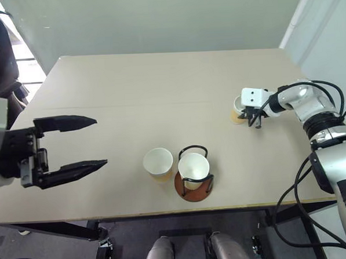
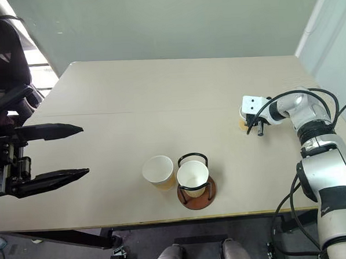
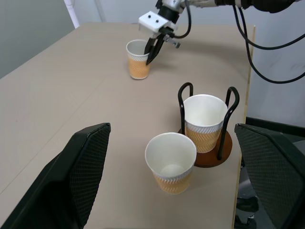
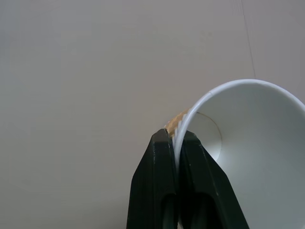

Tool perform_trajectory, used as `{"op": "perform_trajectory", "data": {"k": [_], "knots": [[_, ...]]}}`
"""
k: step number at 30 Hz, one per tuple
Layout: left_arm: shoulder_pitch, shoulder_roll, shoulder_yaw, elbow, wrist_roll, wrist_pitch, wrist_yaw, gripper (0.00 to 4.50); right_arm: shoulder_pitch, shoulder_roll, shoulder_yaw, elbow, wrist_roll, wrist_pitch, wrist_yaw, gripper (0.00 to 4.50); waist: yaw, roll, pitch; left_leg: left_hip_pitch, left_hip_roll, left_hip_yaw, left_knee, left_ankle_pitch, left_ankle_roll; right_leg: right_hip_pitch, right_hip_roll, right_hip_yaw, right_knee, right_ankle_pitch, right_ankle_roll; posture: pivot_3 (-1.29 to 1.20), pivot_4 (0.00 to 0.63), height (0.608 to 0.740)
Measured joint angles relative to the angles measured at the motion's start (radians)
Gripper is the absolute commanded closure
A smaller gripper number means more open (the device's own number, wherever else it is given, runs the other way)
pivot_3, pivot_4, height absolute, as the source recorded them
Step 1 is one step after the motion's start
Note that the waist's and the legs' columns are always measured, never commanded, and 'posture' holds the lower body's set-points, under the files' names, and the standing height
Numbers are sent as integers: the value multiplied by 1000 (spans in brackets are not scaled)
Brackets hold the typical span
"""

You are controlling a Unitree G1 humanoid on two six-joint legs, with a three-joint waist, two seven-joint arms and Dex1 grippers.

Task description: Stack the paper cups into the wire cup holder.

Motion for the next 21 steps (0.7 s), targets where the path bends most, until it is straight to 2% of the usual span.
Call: {"op": "perform_trajectory", "data": {"k": [3, 6, 9, 15, 18, 21], "knots": [[-9, 6, -13, 9, 4, -3, -3, 0, 11, -53, -45, -137, 90, 26, 146, 4481, 0, 1, 1, -1, 0, 0, -1, 0, 0, 0, 0, 0, -1, 0, 0, 0, 150, 740], [-10, 8, -16, 17, 10, -5, -8, 0, 38, -142, -140, -443, 270, 170, 329, 4481, 0, 1, 1, -1, 0, 1, -3, 0, -1, 0, 1, -1, -3, -1, -2, 0, 150, 740], [-14, 8, -28, 22, 22, -14, -9, 0, 124, -215, -196, -748, 453, 366, 393, 4481, 0, 0, 0, 1, 2, 1, -2, -1, -3, 4, 3, -1, -5, -3, -4, 0, 150, 740], [-65, 8, -110, 57, 31, -42, -16, 0, 277, -214, -242, -1248, 788, 769, 363, 4481, -5, 0, 1, 6, 9, 8, 3, 0, -9, 7, 15, 5, -4, -3, -5, 0, 150, 740], [-85, 13, -133, 73, 34, -51, -26, 0, 330, -214, -248, -1404, 875, 870, 319, 4481, -7, -1, 1, 13, 11, 10, 1, 1, -10, 12, 17, 5, -2, -4, -7, 0, 150, 740], [-98, 14, -139, 79, 39, -58, -29, 0, 362, -211, -247, -1477, 915, 923, 280, 4481, -9, -1, 1, 16, 11, 8, 1, 1, -10, 12, 17, 8, 1, -4, -8, 0, 150, 740]]}}
